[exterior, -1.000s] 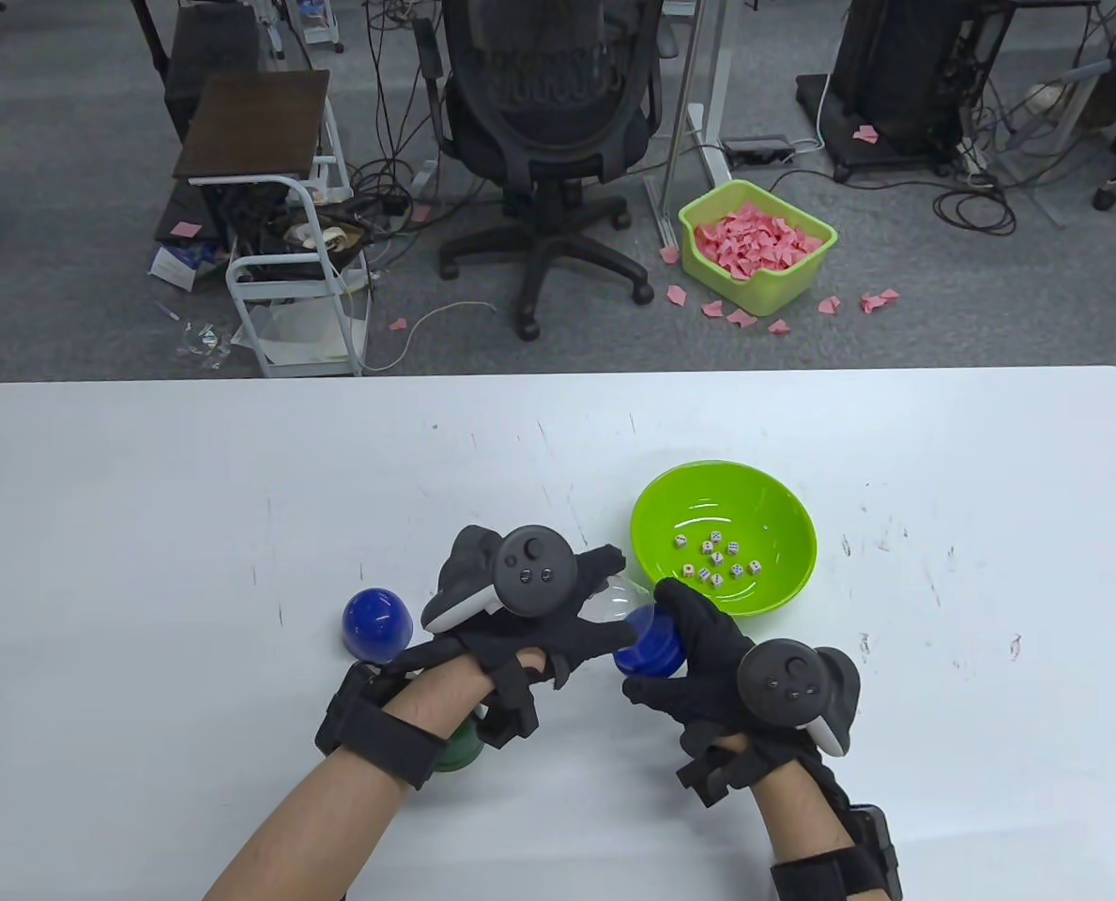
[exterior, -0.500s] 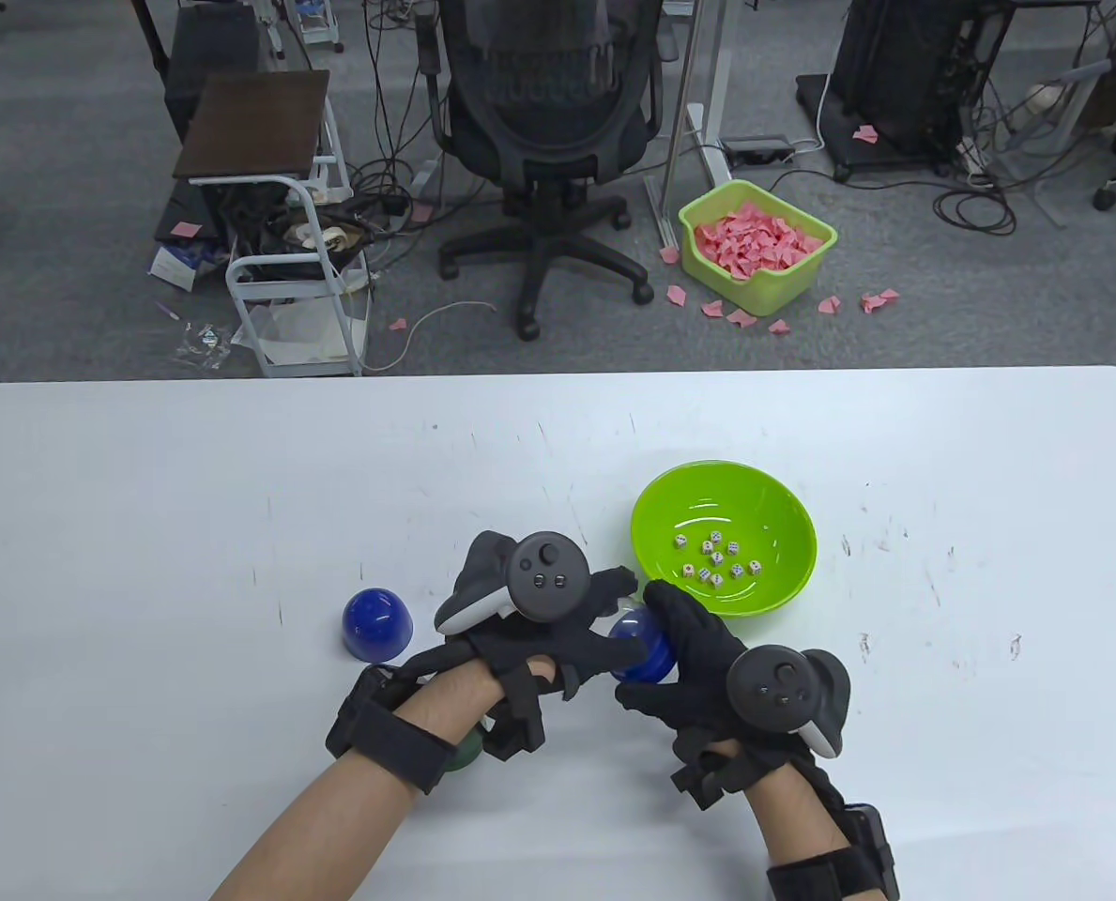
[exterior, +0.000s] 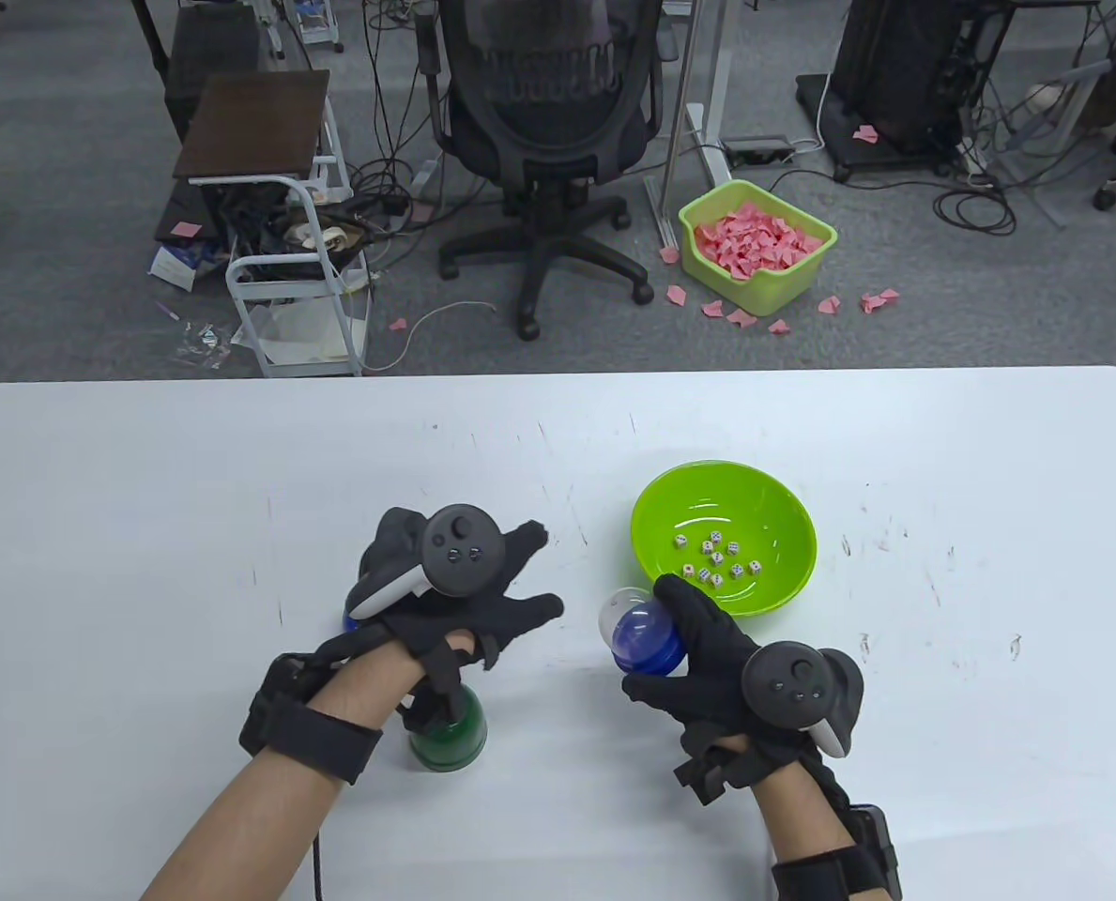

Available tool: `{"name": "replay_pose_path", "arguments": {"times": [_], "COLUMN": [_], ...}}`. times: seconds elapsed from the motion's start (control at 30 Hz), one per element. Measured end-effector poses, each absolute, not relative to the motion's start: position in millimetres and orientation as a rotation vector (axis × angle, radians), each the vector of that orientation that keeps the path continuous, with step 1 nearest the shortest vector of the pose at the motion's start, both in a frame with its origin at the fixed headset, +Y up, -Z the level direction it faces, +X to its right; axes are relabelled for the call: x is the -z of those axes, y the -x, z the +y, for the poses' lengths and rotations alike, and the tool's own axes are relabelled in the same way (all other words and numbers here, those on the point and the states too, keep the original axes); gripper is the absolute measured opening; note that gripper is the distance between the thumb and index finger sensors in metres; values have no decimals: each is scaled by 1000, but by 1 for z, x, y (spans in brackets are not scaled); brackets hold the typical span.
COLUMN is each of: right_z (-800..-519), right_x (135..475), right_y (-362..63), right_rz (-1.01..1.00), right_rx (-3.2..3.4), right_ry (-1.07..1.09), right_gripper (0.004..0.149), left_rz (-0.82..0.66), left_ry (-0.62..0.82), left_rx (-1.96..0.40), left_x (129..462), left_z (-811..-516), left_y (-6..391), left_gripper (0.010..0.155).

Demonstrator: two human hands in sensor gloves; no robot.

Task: Pour dice into bowl

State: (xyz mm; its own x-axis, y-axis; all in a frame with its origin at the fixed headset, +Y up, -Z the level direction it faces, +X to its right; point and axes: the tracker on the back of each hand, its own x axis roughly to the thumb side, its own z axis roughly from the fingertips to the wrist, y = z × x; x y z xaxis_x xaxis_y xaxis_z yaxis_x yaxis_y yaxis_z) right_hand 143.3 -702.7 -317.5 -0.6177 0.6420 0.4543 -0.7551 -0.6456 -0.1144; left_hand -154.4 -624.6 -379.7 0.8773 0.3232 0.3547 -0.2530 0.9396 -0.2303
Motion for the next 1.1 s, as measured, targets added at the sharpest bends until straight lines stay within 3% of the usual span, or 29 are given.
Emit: {"name": "replay_pose_path", "arguments": {"times": [0.3,0.5,0.73,1.1], "right_z": [-703,-703,-703,-703], "right_x": [318,318,319,319], "right_y": [-144,-144,-145,-145], "right_rz": [-374,-370,-368,-365], "right_rx": [-2256,-2259,-2260,-2267], "right_ry": [-476,-477,-467,-472], "right_gripper": [96,96,96,96], "left_rz": [-147,-56,-15,-54], "left_ry": [244,358,452,361], "left_rx": [-107,-41,42,34], "left_x": [402,411,411,409], "left_z": [-677,-715,-740,-745], "left_y": [227,247,250,253], "left_gripper": [85,89,87,86]}}
